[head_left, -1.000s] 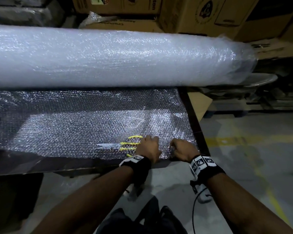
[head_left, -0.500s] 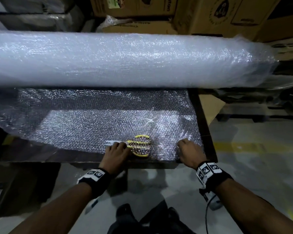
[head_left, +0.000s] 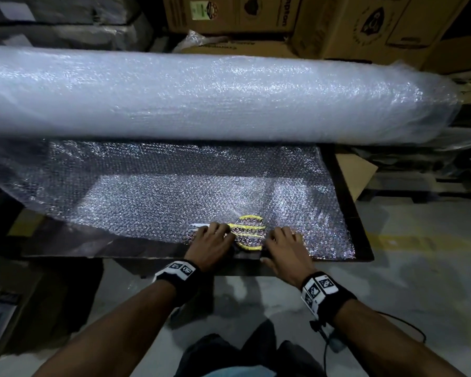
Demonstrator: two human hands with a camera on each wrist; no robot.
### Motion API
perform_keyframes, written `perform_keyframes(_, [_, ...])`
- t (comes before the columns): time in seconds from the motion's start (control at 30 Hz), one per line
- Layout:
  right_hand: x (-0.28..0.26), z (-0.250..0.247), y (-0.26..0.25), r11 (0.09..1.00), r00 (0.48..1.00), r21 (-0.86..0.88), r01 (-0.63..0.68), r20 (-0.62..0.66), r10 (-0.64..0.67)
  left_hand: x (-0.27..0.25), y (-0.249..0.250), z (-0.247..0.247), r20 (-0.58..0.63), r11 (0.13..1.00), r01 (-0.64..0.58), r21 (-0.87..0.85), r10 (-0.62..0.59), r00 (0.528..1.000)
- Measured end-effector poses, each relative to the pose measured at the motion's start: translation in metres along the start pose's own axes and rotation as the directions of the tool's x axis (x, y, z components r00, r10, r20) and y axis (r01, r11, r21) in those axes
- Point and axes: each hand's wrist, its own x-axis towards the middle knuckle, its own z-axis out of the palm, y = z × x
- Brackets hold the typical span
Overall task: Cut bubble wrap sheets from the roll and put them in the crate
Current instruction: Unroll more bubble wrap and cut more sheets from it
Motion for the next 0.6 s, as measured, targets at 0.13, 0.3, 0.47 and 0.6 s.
perform_keyframes(0.13, [0.004,0.007,-0.004,0.996,0.997,-0.042,-0.076,-0.035,0.075,-0.002,0.001,0.001,-0.077,0.999,-0.035,-0.018,0.033,0.996])
perform_keyframes(0.3, [0.001,0.008,-0.003,0.995,0.990,0.014,-0.098,-0.103,0.099,-0.010,0.005,0.012,-0.210,0.988,-0.153,-0.027,0.144,0.967])
perform_keyframes(0.47, [0.002,0.004,-0.009,0.989,0.987,0.021,-0.148,-0.065,0.149,-0.014,0.015,0.024,-0.271,0.959,-0.282,-0.031,0.264,0.926])
perform_keyframes(0.6, [0.004,0.006,-0.011,0.984,0.985,-0.035,-0.174,-0.021,0.173,-0.015,0.020,0.026,-0.282,0.961,-0.273,-0.052,0.248,0.927])
